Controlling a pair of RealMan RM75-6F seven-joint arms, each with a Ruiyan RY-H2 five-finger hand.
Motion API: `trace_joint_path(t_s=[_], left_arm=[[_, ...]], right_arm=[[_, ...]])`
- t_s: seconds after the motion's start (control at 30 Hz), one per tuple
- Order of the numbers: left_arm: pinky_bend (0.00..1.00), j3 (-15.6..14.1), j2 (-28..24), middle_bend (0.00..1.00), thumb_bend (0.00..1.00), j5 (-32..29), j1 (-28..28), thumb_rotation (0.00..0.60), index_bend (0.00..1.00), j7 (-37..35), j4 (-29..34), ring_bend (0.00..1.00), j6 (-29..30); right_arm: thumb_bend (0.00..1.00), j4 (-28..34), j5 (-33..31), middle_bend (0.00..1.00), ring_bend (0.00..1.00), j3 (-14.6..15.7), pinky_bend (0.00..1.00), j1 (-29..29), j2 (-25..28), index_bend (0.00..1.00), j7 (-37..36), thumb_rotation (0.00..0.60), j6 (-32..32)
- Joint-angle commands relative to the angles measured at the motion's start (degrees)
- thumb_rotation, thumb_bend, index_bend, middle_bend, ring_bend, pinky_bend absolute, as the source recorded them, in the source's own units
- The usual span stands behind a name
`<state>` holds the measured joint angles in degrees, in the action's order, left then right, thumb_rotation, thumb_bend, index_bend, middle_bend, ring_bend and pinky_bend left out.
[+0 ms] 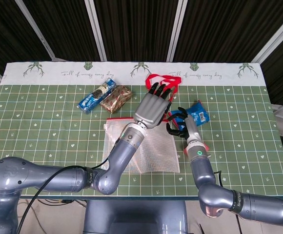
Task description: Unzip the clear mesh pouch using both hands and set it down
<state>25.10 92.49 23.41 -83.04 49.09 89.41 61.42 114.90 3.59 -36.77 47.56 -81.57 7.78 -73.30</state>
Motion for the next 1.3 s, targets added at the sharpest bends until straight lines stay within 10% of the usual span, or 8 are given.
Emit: trace_joint_path(t_s=[0.03, 1.3], left_arm=[[0.00, -0.1, -0.1, 0.13, 0.47, 0.0, -0.1, 0.600, 0.59, 0.0, 0.1, 0.00, 0.0], [0.00, -3.6, -4.1, 0.13, 0.47, -0.8, 3.1, 0.600, 0.59, -1.8, 2.7, 0.00, 1.2]], right_arm=[[0.53, 0.1, -0.2, 0.09, 0.00, -0.1, 0.20, 0.0, 0.0, 0.55, 0.0, 0.600, 0.0], [0.55, 2.1, -2.4, 0.14, 0.00, -3.9, 0.20, -1.0, 2.2, 0.63, -1.8, 0.600, -0.3]])
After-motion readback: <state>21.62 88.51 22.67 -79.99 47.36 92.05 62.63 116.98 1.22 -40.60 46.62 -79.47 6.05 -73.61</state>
